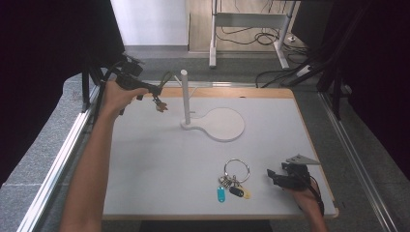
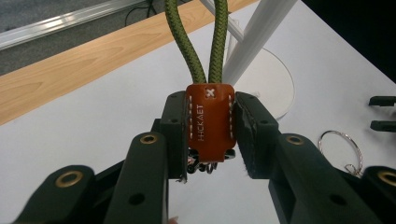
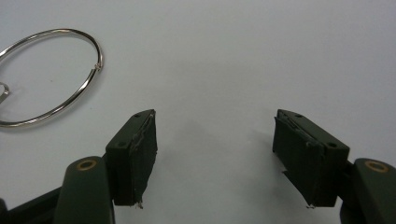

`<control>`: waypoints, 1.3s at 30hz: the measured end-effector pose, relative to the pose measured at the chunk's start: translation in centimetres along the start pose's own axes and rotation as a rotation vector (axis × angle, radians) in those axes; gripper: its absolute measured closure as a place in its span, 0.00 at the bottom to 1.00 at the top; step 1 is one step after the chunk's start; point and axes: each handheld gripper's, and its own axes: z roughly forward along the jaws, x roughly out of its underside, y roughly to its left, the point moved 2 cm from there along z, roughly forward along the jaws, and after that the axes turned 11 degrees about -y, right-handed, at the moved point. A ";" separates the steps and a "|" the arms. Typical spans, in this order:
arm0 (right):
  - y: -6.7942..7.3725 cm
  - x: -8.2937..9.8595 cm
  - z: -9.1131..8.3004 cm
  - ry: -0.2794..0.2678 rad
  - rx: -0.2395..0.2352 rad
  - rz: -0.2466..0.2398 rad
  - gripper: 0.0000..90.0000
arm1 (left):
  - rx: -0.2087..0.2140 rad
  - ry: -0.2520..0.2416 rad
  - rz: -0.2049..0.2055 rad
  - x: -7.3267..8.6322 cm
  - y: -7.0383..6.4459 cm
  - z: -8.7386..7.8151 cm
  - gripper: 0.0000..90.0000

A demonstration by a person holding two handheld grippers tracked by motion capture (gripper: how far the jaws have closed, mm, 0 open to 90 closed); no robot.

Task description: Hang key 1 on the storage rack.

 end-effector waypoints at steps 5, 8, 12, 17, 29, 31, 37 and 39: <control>0.1 0.0 0.0 0.004 0.000 -0.001 0.34 | 0.017 -0.007 -0.007 -0.2 0.1 0.6 0.74; 0.1 0.0 0.1 0.009 0.000 -0.003 0.34 | 0.037 -0.004 -0.009 -0.3 0.1 1.0 0.74; 0.2 0.1 0.2 0.011 0.001 -0.004 0.34 | 0.059 0.003 -0.008 -0.4 0.0 1.6 0.74; 0.2 0.1 0.1 0.012 0.000 -0.008 0.34 | 0.080 0.004 -0.021 -0.5 0.2 2.4 0.75; 0.1 0.1 0.1 0.011 0.006 -0.009 0.34 | 0.112 0.044 -0.011 0.0 0.2 4.0 0.74; 0.1 0.1 0.1 0.012 0.005 -0.011 0.34 | 0.114 0.048 -0.010 0.2 0.2 4.2 0.74; 0.1 0.1 0.1 0.012 0.006 -0.008 0.34 | 0.109 0.060 -0.001 0.5 -0.2 4.6 0.74; 0.1 0.1 0.1 0.012 0.007 -0.008 0.34 | 0.106 0.064 0.001 0.6 -0.3 4.7 0.74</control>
